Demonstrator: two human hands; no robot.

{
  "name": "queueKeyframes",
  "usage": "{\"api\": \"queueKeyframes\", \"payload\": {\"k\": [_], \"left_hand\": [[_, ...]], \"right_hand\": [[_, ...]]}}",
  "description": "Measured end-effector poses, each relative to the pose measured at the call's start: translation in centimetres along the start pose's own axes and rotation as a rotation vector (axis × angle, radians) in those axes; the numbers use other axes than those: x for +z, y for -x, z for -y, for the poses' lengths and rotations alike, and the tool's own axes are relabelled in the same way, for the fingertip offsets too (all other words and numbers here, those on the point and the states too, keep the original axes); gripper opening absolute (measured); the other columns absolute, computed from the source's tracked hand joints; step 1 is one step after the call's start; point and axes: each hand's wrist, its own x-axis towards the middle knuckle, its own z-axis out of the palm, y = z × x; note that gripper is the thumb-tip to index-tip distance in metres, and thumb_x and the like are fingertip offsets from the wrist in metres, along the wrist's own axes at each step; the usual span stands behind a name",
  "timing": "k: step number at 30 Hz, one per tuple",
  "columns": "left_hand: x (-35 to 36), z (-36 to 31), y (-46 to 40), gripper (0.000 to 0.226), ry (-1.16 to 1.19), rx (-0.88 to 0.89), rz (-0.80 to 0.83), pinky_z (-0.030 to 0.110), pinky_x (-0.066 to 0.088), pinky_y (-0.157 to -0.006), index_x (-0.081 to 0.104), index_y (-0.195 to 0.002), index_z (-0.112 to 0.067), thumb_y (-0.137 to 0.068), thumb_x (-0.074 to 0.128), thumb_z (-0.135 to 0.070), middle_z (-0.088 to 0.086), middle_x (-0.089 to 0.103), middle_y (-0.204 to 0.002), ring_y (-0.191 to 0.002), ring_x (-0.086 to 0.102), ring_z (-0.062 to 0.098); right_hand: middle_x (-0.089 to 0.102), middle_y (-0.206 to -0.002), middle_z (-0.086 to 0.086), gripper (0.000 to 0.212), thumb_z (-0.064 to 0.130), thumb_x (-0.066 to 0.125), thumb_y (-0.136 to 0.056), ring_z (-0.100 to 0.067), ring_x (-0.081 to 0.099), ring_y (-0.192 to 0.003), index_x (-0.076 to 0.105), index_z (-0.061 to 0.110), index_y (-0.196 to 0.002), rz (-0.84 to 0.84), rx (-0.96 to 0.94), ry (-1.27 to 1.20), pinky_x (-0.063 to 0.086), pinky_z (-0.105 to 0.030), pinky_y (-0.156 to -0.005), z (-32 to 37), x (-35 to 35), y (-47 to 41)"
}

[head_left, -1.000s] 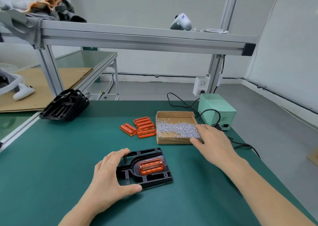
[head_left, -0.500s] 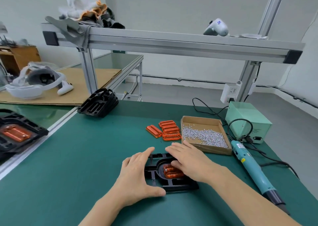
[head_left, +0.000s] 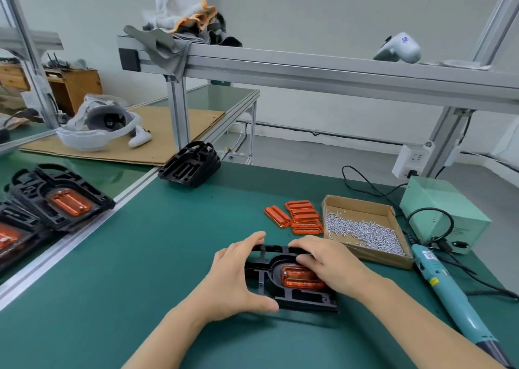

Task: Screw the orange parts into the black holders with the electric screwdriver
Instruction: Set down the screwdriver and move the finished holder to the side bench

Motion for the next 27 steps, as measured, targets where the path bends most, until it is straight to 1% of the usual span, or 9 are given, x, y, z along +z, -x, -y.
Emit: {"api": "queueKeyframes", "payload": {"k": [3, 6, 8, 11, 14, 17, 21, 24, 27], "left_hand": [[-1.6, 0.9, 0.3, 0.112, 0.057, -0.016, -0.065, 0.025, 0.027, -0.105, 0.014, -0.139, -0.056, -0.047, 0.077, -0.059, -0.037, 0.029, -0.136, -0.131, 0.022, 0.004], [-2.9, 2.1, 0.9, 0.108, 0.129, -0.047, -0.175, 0.032, 0.027, -0.112, 0.021, -0.141, -0.051, -0.049, 0.08, -0.056, -0.035, 0.033, -0.138, -0.135, 0.026, 0.005], [-3.4, 2.8, 1.4, 0.108, 0.174, -0.084, -0.266, 0.031, 0.026, -0.112, 0.024, -0.14, -0.05, -0.048, 0.08, -0.057, -0.032, 0.035, -0.139, -0.135, 0.027, 0.002], [-3.9, 3.8, 2.0, 0.103, 0.277, -0.13, -0.421, 0.019, 0.025, -0.104, 0.032, -0.137, -0.047, -0.047, 0.08, -0.058, -0.028, 0.041, -0.136, -0.13, 0.033, -0.006], [-4.7, 4.6, 2.5, 0.092, 0.401, -0.196, -0.591, 0.015, 0.03, -0.094, 0.041, -0.131, -0.044, -0.049, 0.079, -0.057, -0.027, 0.048, -0.13, -0.124, 0.04, -0.007], [-5.7, 5.4, 3.0, 0.075, 0.476, -0.248, -0.719, 0.023, 0.035, -0.093, 0.047, -0.123, -0.045, -0.055, 0.079, -0.053, -0.021, 0.055, -0.121, -0.119, 0.048, 0.002], [-7.3, 6.3, 3.7, 0.046, 0.493, -0.253, -0.838, 0.025, 0.041, -0.086, 0.052, -0.118, -0.045, -0.08, 0.074, -0.031, -0.014, 0.061, -0.113, -0.109, 0.055, 0.006], [-8.6, 6.6, 4.3, 0.046, 0.559, -0.277, -0.896, 0.02, 0.042, -0.081, 0.048, -0.129, -0.044, -0.088, 0.064, -0.03, -0.012, 0.062, -0.113, -0.102, 0.057, -0.004], [-10.2, 7.0, 5.1, 0.062, 0.631, -0.296, -0.943, 0.024, 0.038, -0.092, 0.035, -0.14, -0.044, -0.086, 0.064, -0.045, -0.012, 0.058, -0.123, -0.115, 0.051, -0.003]], "right_hand": [[0.057, -0.129, 0.011, 0.031, 0.027, 0.047, -0.101, -0.009, 0.051, -0.119, 0.054, 0.023, -0.132, 0.003, -0.003, -0.054, 0.038, -0.028, -0.102, 0.8, -0.1, -1.0], [0.056, -0.128, 0.013, 0.032, 0.029, 0.047, -0.102, -0.006, 0.049, -0.119, 0.054, 0.023, -0.132, -0.016, -0.006, -0.143, 0.036, -0.023, -0.102, 1.7, 0.1, -2.1], [0.056, -0.126, 0.014, 0.032, 0.029, 0.047, -0.101, -0.004, 0.049, -0.118, 0.054, 0.023, -0.132, -0.026, -0.003, -0.194, 0.036, -0.017, -0.099, 2.3, 0.4, -2.8], [0.057, -0.118, 0.014, 0.03, 0.027, 0.049, -0.101, -0.001, 0.051, -0.11, 0.056, 0.022, -0.129, -0.065, 0.005, -0.29, 0.033, -0.001, -0.085, 3.6, 1.1, -4.2], [0.058, -0.112, 0.015, 0.024, 0.024, 0.05, -0.101, 0.002, 0.052, -0.103, 0.058, 0.024, -0.123, -0.113, -0.006, -0.347, 0.031, 0.002, -0.081, 5.3, 1.8, -5.8], [0.06, -0.106, 0.013, 0.021, 0.019, 0.05, -0.1, 0.005, 0.052, -0.097, 0.061, 0.022, -0.117, -0.158, -0.028, -0.388, 0.032, -0.001, -0.082, 7.4, 2.6, -7.6], [0.063, -0.119, 0.004, 0.027, 0.02, 0.048, -0.101, -0.01, 0.055, -0.107, 0.06, 0.015, -0.124, -0.167, -0.034, -0.426, 0.04, -0.023, -0.093, 10.8, 3.6, -10.2], [0.061, -0.127, -0.001, 0.032, 0.019, 0.047, -0.102, -0.013, 0.054, -0.11, 0.056, 0.012, -0.132, -0.169, -0.064, -0.428, 0.036, -0.019, -0.09, 13.7, 4.5, -12.0], [0.054, -0.139, -0.003, 0.038, 0.02, 0.045, -0.103, -0.018, 0.049, -0.126, 0.049, 0.011, -0.14, -0.153, -0.099, -0.415, 0.033, -0.021, -0.099, 17.2, 5.5, -13.8]]}}
